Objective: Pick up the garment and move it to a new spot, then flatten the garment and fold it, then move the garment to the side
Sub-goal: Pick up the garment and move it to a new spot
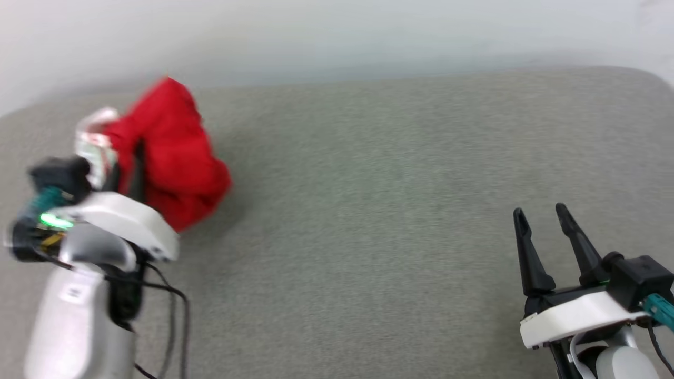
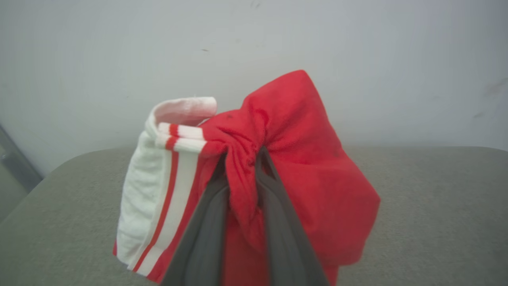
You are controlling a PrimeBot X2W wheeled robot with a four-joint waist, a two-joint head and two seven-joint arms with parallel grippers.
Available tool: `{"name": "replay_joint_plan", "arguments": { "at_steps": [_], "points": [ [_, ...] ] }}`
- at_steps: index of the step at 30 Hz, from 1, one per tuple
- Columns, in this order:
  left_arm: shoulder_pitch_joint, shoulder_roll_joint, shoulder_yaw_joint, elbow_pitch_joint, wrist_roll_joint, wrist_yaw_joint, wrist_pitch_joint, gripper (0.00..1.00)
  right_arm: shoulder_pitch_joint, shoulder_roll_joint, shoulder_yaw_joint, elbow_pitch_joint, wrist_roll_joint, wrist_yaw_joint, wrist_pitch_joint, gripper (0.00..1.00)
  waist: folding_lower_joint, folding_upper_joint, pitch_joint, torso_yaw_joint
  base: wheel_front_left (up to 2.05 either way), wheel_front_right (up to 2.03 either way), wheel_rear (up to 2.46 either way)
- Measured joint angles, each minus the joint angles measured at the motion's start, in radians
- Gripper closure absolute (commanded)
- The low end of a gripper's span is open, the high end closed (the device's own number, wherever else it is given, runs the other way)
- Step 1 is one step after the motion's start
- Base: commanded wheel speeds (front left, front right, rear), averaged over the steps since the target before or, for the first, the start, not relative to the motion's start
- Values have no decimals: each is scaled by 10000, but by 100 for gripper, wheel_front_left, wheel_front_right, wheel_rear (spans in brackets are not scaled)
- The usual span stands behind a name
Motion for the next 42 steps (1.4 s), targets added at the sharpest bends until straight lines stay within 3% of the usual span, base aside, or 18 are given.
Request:
{"name": "replay_joint_plan", "arguments": {
  "at_steps": [6,14,22,25,26,27,28,29,38,42],
  "points": [
    [1269,-943,-1939,-905,151,-439,1009,100,309,-2,136,-8,174,-2,71,0,-1,0,-448,-1207,0,0,0],
    [1917,-1705,-3962,-660,-77,-759,1601,100,328,-2,307,-81,284,-2,115,0,-1,0,-397,-2178,0,0,0],
    [1485,-1434,-6539,-301,-2,-869,1954,100,149,-2,449,-15,508,-2,111,0,2,0,534,-2474,0,0,0],
    [1347,-1371,-6915,-234,2,-869,1866,100,75,-2,472,0,520,-2,102,0,2,0,686,-2456,0,0,0],
    [1262,-1335,-7078,-173,-42,-869,1866,97,43,-2,489,8,518,-2,98,0,2,0,734,-2431,0,0,0],
    [1231,-1321,-7212,-105,-165,-869,1854,64,37,-2,489,36,512,-2,96,0,3,0,752,-2393,0,0,0],
    [1220,-1294,-7313,-42,-203,-869,1797,53,5,2,497,79,504,-2,92,0,3,0,746,-2357,0,0,0],
    [1210,-1275,-7382,15,-251,-869,1737,0,-26,2,499,98,489,-2,92,0,3,0,714,-2324,0,0,0],
    [1130,-1361,-7486,-102,-242,-800,385,0,177,2,40,142,159,-2,249,0,3,0,-47,-1752,0,0,0],
    [1341,-1333,-6995,-387,-347,-407,-416,0,412,2,-113,-21,-144,-2,468,0,0,0,-505,-1366,0,0,0]
  ]
}}
